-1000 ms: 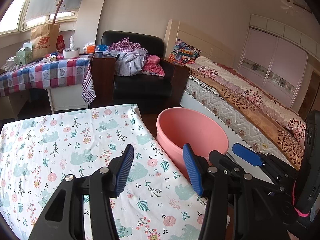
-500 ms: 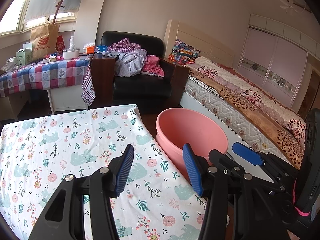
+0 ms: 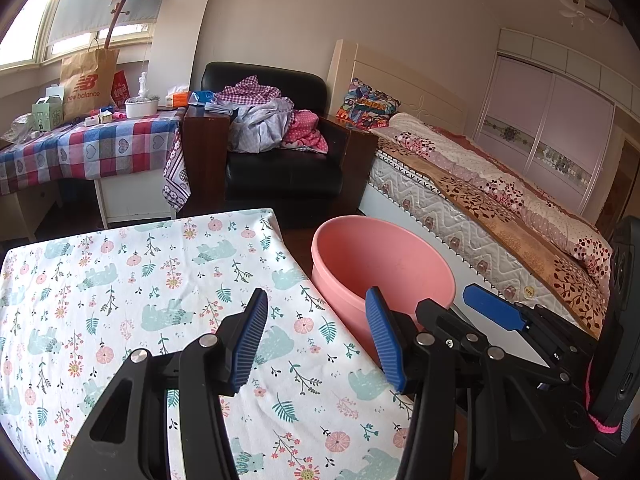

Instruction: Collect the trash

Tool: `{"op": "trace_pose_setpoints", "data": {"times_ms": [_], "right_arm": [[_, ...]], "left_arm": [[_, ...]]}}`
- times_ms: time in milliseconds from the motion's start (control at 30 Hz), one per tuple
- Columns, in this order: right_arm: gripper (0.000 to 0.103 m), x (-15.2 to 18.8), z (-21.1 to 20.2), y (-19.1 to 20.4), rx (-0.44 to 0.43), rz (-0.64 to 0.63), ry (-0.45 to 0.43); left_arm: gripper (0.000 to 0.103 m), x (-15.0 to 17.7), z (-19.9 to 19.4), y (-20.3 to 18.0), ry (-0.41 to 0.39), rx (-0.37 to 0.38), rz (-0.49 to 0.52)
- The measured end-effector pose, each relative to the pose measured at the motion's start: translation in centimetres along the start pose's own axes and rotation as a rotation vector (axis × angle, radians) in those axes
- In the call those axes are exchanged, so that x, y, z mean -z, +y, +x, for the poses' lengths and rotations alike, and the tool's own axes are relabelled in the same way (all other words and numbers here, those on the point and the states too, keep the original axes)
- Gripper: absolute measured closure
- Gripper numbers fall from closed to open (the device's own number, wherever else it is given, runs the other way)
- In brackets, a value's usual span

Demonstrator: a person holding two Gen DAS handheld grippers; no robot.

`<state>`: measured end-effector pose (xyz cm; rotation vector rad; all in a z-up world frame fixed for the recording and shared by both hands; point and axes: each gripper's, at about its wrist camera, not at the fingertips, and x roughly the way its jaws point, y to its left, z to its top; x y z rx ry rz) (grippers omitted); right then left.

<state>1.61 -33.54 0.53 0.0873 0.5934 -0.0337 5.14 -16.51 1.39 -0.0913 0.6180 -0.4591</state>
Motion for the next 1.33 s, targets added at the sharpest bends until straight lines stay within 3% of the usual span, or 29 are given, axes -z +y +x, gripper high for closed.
{"op": "trace_pose_setpoints", "data": {"times_ms": [1333], "right_arm": [[0.048, 1.1, -0.2, 0.9, -0.005, -0.001, 0.013]], "left_arm": [[0.052, 0.5, 0.8, 0.8, 0.032, -0.015, -0.006]]}}
